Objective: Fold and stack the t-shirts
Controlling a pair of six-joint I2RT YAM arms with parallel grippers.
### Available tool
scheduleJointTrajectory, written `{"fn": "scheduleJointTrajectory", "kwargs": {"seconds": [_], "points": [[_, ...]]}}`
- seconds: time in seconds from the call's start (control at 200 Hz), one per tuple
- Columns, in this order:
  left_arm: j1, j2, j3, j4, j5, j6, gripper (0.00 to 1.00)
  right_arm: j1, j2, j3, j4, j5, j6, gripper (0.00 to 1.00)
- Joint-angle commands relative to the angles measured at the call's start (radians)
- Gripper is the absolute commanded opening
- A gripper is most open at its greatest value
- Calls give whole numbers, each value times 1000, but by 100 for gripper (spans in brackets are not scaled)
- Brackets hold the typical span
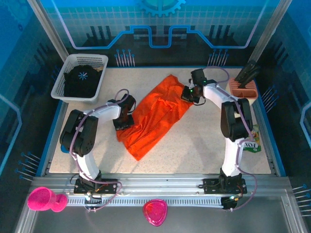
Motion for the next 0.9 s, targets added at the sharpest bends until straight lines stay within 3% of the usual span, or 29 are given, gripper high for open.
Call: {"fn": "scheduleJointTrajectory", "kwargs": {"seconds": [0.0,0.33,0.645,0.891], "points": [[-2,-30,-94,-24,33,-59,8,2,116,113,-68,45,30,0],[-47,-255,-292,-24,64,-210,10,-32,384,431,-239,66,-19,0],[-199,-445,-394,21,96,-406,10,-77,639,903,-416,-44,-204,0],[-256,-576,-348,-11,74,-439,16,-107,581,936,-360,-184,-280,0]]}}
